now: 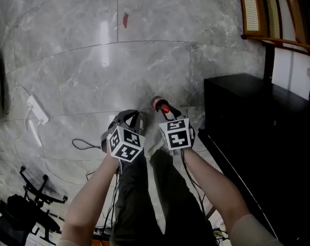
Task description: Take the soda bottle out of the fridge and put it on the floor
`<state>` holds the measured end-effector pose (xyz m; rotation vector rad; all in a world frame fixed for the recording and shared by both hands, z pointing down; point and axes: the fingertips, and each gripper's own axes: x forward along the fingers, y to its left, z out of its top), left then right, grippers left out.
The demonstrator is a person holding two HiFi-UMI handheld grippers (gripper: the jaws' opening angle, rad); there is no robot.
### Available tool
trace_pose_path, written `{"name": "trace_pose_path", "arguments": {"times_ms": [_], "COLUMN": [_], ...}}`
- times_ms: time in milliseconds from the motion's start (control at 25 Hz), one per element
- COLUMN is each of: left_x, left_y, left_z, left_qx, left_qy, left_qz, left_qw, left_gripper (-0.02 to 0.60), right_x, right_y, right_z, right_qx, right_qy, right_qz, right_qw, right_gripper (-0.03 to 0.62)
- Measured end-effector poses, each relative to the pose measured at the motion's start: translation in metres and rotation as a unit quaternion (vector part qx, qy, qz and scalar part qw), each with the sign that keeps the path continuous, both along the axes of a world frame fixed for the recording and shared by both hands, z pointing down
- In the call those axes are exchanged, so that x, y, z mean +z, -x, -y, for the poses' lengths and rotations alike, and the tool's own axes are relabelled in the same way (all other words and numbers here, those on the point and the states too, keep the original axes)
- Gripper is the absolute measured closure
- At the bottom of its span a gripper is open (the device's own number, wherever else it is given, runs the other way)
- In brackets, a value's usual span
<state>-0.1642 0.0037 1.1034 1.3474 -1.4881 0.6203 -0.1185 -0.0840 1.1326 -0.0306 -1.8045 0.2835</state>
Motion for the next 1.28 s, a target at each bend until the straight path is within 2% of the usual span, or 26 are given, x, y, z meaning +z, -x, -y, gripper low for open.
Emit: {"name": "trace_pose_path", "arguments": {"times_ms": [160,400,680,800,1120,1280], "left_x": [0.037,0.084,0.109,0.114,0.099,0.079], "left_y": [-0.016,-0.023,-0.021,-0.021,-0.007,0.014], "left_z": [-0.009,-0.014,-0.016,-0.016,-0.024,-0.039], "left_qx": [-0.022,-0.044,-0.056,-0.072,-0.085,-0.105], "left_qy": [0.013,0.027,0.027,0.025,0.024,0.033], "left_qz": [-0.039,-0.069,-0.084,-0.09,-0.091,-0.086], "left_qw": [0.9989,0.9962,0.9945,0.993,0.9919,0.9902], "left_gripper": [0.574,0.574,0.574,0.574,0.574,0.574], "right_x": [0.038,0.09,0.134,0.135,0.124,0.099], "right_y": [-0.006,-0.015,-0.028,-0.028,-0.04,-0.036], "right_z": [-0.012,-0.024,-0.021,-0.022,-0.017,-0.015], "right_qx": [0.009,0.019,0.093,0.113,0.113,0.107], "right_qy": [0.013,0.027,0.063,0.068,0.075,0.077], "right_qz": [-0.014,-0.033,-0.076,-0.072,-0.097,-0.092], "right_qw": [1.0,0.999,0.991,0.989,0.986,0.987], "right_gripper": [0.48,0.482,0.482,0.48,0.473,0.508]}}
